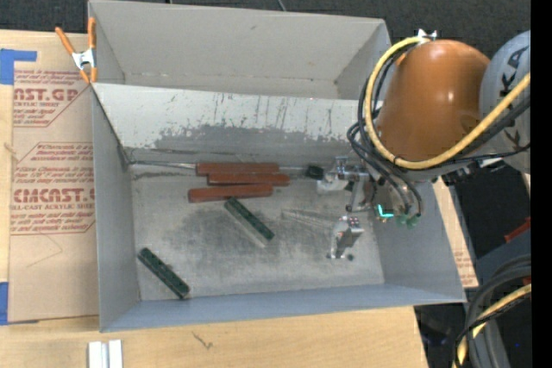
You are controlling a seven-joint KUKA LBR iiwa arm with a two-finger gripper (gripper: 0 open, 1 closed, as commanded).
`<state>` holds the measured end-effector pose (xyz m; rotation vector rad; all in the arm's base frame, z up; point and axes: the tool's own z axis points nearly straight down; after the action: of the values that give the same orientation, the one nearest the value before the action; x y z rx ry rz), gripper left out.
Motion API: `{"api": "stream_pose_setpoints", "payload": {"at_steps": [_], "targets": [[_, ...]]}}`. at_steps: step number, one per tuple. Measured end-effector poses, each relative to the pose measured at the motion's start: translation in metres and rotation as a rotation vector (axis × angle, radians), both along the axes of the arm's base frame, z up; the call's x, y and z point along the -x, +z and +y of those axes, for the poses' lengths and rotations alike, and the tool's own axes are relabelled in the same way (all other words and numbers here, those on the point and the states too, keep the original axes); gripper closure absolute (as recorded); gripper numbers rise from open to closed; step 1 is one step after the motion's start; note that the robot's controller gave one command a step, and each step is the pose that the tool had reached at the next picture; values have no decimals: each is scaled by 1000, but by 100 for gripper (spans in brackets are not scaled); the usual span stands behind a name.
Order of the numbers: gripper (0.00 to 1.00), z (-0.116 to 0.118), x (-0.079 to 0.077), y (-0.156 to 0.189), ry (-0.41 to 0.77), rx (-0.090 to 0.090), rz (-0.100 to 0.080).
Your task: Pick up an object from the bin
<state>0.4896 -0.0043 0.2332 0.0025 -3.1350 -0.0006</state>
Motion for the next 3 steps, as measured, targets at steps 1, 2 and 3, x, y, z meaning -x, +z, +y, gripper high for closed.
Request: {"api": "stream_pose_setpoints", "payload": {"at_steps": [1,2,3], "targets": [[0,0,-2,3,0,0,-8],[0,1,-12,-38,-2,0,-17],[0,20,-36,-73,-99,0,-7]]}}
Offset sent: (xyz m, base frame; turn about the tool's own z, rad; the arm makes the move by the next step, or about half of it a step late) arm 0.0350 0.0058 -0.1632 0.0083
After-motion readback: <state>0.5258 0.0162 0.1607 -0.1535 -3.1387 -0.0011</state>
